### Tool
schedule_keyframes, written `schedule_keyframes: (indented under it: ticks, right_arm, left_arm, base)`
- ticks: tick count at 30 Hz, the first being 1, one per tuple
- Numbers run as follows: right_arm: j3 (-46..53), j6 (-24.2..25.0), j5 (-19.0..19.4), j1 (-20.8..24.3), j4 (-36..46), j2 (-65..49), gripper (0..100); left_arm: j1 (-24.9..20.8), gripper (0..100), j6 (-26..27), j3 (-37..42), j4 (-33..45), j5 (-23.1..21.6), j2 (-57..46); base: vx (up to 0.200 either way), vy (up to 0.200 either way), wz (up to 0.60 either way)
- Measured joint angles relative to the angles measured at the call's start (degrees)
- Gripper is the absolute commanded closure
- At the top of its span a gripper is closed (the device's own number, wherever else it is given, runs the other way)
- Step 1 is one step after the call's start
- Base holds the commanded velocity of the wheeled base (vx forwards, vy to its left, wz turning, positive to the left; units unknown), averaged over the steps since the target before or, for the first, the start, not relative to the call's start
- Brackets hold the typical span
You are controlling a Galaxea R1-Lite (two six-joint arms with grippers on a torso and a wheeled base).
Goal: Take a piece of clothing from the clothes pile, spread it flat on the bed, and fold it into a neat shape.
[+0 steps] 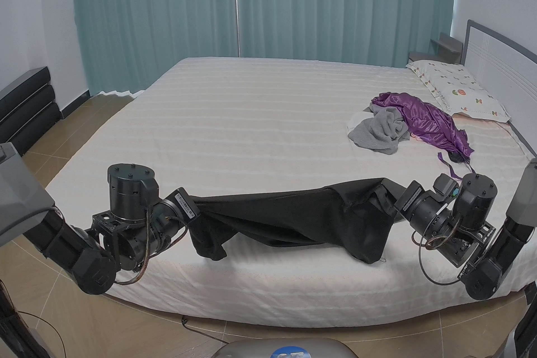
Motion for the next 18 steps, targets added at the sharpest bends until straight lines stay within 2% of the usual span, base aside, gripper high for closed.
schedule_keyframes:
  ticks: [3,9,18]
  right_arm:
    - [2.51,0.16,0.02,0.09,0.0,-2.28,100]
    - [7.66,0.21,0.11,0.5,0.0,-9.18,100]
    - [9.42,-1.57,0.04,2.35,1.39,-22.71,100]
  left_arm:
    - [-0.24,100,0.0,1.45,0.0,0.18,-1.49]
    - [-1.43,100,0.17,4.85,0.3,0.52,-6.78]
    - [-2.47,100,1.32,5.53,3.56,2.68,-13.59]
  base:
    - [-0.2,0.0,0.0]
    - [0.0,0.0,0.0]
    - [0.0,0.0,0.0]
